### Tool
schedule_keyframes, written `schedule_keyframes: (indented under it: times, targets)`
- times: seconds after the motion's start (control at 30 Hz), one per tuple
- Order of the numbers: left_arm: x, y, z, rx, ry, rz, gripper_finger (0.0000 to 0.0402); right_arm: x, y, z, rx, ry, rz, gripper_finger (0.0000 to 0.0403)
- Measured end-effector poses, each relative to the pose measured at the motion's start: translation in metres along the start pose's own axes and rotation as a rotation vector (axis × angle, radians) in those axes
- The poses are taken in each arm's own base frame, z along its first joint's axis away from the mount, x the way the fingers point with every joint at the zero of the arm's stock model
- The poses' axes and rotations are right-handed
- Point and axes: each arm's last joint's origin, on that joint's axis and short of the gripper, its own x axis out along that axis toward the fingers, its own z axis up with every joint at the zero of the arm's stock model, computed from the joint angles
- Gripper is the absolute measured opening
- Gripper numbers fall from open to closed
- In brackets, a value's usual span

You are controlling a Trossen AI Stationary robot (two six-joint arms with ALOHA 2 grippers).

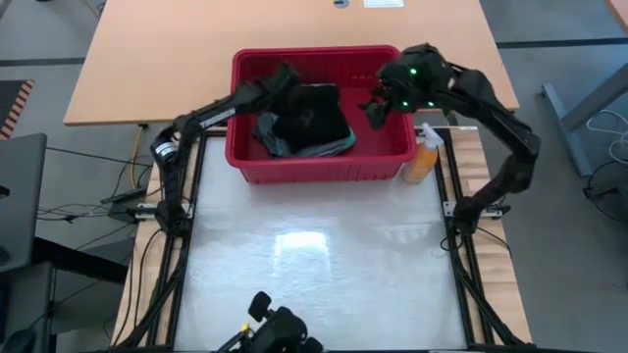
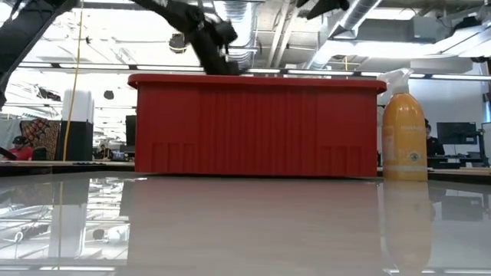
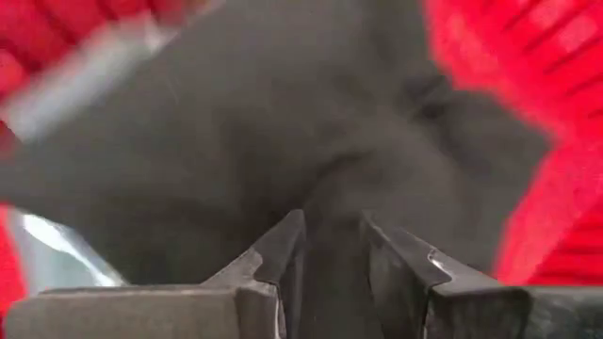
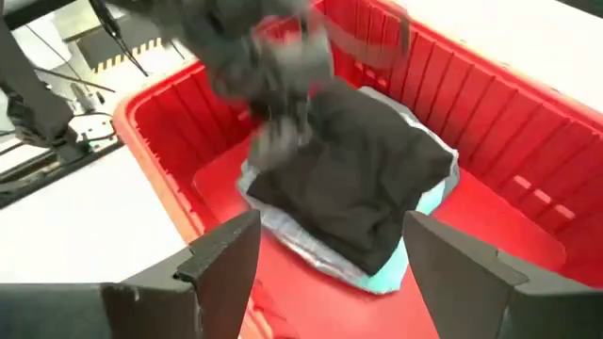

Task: Fold Laundry from Bin
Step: Put the stacked folded clothes into the red bin, then return to Home Position

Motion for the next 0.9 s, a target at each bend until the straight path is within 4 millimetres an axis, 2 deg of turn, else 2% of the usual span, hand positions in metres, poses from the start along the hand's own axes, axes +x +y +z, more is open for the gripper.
schedule_keyframes:
  times: [0.1, 0.17, 0.27, 0.37, 0.57, 0.67, 0.77, 0.9]
  targets:
    - [-0.04, -0.009, 0.02, 0.025, -0.098, -0.029, 0.0091, -0.014, 0.003, -0.004, 0.001, 0.006, 0.006, 0.0289]
    - [-0.065, -0.015, 0.027, 0.046, -0.137, -0.045, 0.0091, -0.024, 0.007, -0.009, 0.002, 0.024, 0.018, 0.0289]
    - [-0.105, -0.031, 0.028, 0.082, -0.186, -0.09, 0.0091, -0.037, 0.015, -0.018, -0.026, 0.056, 0.04, 0.0289]
    - [-0.147, -0.053, 0.015, 0.14, -0.209, -0.148, 0.0091, -0.045, 0.026, -0.03, -0.041, 0.073, 0.045, 0.0289]
    - [-0.206, -0.11, -0.04, 0.272, -0.234, -0.23, 0.0091, -0.057, 0.044, -0.068, -0.001, 0.101, 0.026, 0.0289]
    - [-0.234, -0.136, -0.07, 0.333, -0.294, -0.266, 0.0091, -0.057, 0.058, -0.088, -0.02, 0.067, 0.096, 0.0289]
    - [-0.244, -0.16, -0.107, 0.436, -0.348, -0.267, 0.0091, -0.05, 0.074, -0.109, -0.043, -0.004, 0.202, 0.0289]
    - [-0.24, -0.177, -0.157, 0.5, -0.409, -0.266, 0.0091, -0.035, 0.094, -0.133, -0.076, -0.128, 0.345, 0.0287]
